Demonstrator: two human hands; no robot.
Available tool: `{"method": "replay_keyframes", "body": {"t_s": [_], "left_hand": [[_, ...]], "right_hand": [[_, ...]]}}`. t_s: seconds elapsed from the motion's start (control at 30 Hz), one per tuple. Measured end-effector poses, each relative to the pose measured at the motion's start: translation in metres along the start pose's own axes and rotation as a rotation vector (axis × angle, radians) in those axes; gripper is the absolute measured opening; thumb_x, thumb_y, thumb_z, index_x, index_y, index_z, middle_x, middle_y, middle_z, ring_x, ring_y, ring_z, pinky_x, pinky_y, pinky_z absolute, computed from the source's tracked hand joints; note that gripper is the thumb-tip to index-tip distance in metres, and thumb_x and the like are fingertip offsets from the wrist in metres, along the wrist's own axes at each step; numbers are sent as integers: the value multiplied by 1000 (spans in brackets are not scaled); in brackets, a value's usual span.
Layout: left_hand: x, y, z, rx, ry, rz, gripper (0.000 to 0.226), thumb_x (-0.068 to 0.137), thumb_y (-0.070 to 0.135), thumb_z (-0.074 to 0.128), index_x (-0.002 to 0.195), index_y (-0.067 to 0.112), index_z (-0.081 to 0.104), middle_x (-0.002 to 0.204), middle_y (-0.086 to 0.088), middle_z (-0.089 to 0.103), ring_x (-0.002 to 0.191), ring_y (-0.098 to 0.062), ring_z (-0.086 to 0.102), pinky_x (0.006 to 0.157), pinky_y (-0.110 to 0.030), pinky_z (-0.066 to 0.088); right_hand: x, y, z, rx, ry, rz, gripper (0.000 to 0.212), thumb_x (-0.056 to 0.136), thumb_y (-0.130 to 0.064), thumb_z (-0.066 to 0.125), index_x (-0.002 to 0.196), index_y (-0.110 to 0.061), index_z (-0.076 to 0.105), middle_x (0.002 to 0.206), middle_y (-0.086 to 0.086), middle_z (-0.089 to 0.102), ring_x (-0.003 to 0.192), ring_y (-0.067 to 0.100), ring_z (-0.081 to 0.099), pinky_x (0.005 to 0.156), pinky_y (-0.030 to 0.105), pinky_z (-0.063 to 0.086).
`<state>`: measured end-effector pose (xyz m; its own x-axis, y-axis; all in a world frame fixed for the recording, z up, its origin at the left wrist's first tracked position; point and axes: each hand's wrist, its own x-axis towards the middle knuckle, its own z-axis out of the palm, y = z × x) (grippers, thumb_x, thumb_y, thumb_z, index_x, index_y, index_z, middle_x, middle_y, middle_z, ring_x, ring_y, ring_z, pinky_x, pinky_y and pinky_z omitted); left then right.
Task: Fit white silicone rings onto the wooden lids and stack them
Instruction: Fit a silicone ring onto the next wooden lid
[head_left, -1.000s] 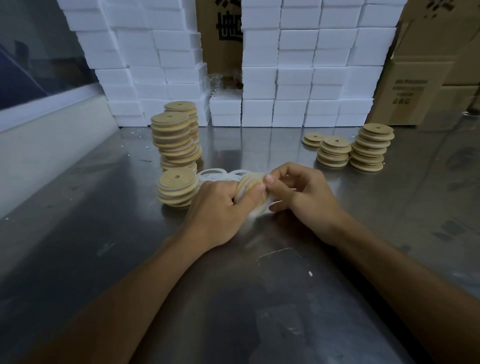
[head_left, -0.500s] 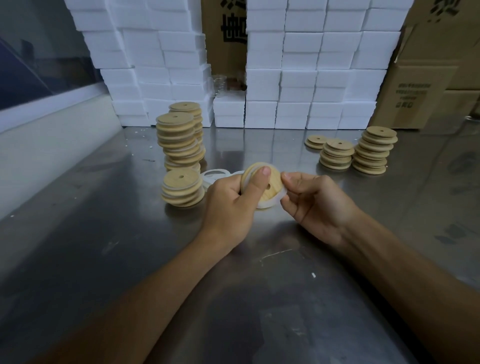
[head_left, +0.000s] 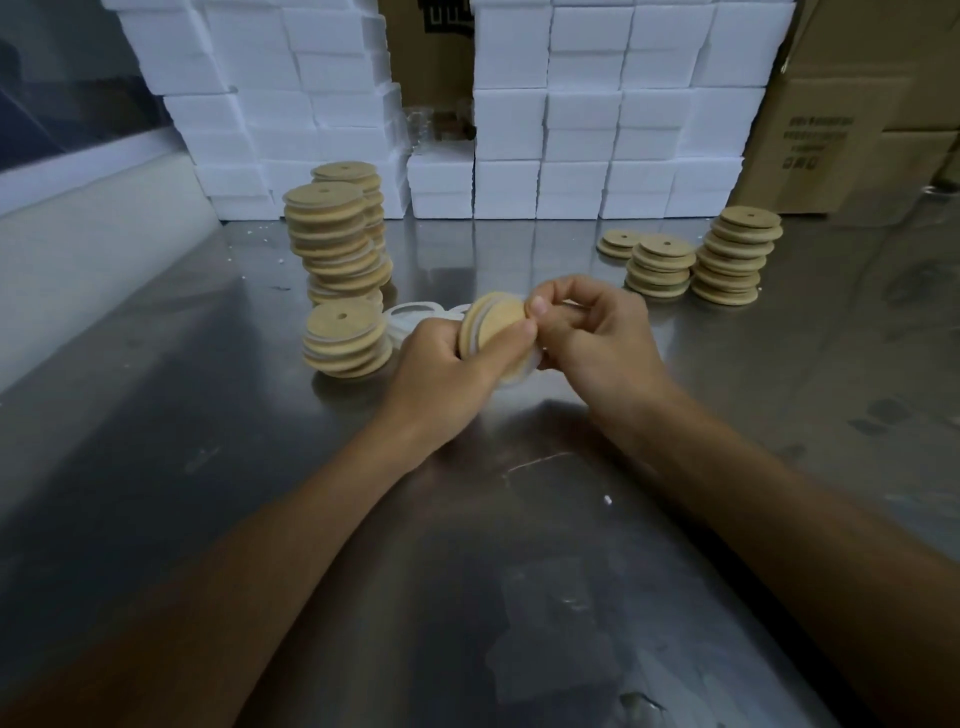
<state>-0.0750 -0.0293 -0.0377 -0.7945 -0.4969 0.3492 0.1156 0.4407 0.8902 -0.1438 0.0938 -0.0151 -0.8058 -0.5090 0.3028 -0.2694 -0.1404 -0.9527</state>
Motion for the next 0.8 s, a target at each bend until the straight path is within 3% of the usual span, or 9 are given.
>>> {"method": "replay_keyframes", "body": {"t_s": [0.1, 0.17, 0.27, 0.33, 0.43, 0.6, 0.7, 0.8], "left_hand": [[-1, 4, -1, -34, -66, -53, 51, 79, 57, 60, 82, 8, 74, 81, -15, 72, 70, -17, 64, 74, -44, 54], [-3, 6, -2, -23, -53, -8, 52, 82, 53, 58, 84, 4, 73, 82, -20, 70, 75, -29, 65, 77, -47, 52], [-4, 8, -3, 1, -15, 75, 51, 84, 46, 57, 81, -4, 70, 77, -23, 68, 77, -34, 63, 72, -47, 50], [-5, 9, -3, 7, -24, 90, 49, 84, 45, 57, 81, -2, 71, 76, -21, 68, 74, -30, 64, 71, -44, 50], [-5, 10, -3, -33, -28, 47, 47, 82, 47, 59, 80, 2, 72, 74, -17, 67, 67, -19, 62, 68, -42, 51], [-1, 6, -4, -98, 3, -14, 52, 82, 51, 61, 82, -1, 70, 75, -25, 67, 71, -36, 63, 65, -50, 52], [-1, 7, -5, -90, 61, 32, 59, 82, 54, 60, 77, -4, 67, 63, -20, 60, 59, -19, 53, 57, -43, 44], [-3, 9, -4, -14, 66, 105, 72, 78, 65, 54, 77, -6, 66, 71, -26, 64, 63, -33, 57, 64, -47, 49]], "right_hand": [[-1, -4, -2, -100, -37, -119, 18, 96, -5, 59, 81, -14, 61, 63, 6, 61, 60, 12, 57, 58, 27, 48], [-1, -6, -2, -91, -55, -21, 17, 98, -14, 59, 81, -17, 62, 65, -1, 64, 61, 7, 60, 57, 23, 50], [2, -8, -6, 118, -162, 279, 23, 99, -19, 56, 77, -17, 63, 70, -3, 68, 65, 10, 64, 61, 22, 52], [4, -10, -11, 197, -202, 364, 24, 99, -16, 54, 78, -16, 66, 76, 0, 71, 70, 12, 68, 69, 24, 55], [3, -8, -12, 221, -186, 355, 26, 98, -13, 55, 76, -15, 68, 76, 2, 72, 71, 12, 69, 69, 25, 56], [2, -4, -2, 230, -135, 264, 20, 98, -22, 58, 88, -8, 68, 73, 2, 71, 66, 10, 69, 59, 21, 53], [1, -2, 1, 307, -173, 328, 28, 99, -28, 56, 104, -2, 66, 80, 4, 74, 74, 11, 72, 64, 21, 55], [2, -1, 0, 329, -155, 324, 31, 101, -23, 53, 114, 4, 62, 82, 8, 75, 77, 15, 73, 67, 24, 57]]}}
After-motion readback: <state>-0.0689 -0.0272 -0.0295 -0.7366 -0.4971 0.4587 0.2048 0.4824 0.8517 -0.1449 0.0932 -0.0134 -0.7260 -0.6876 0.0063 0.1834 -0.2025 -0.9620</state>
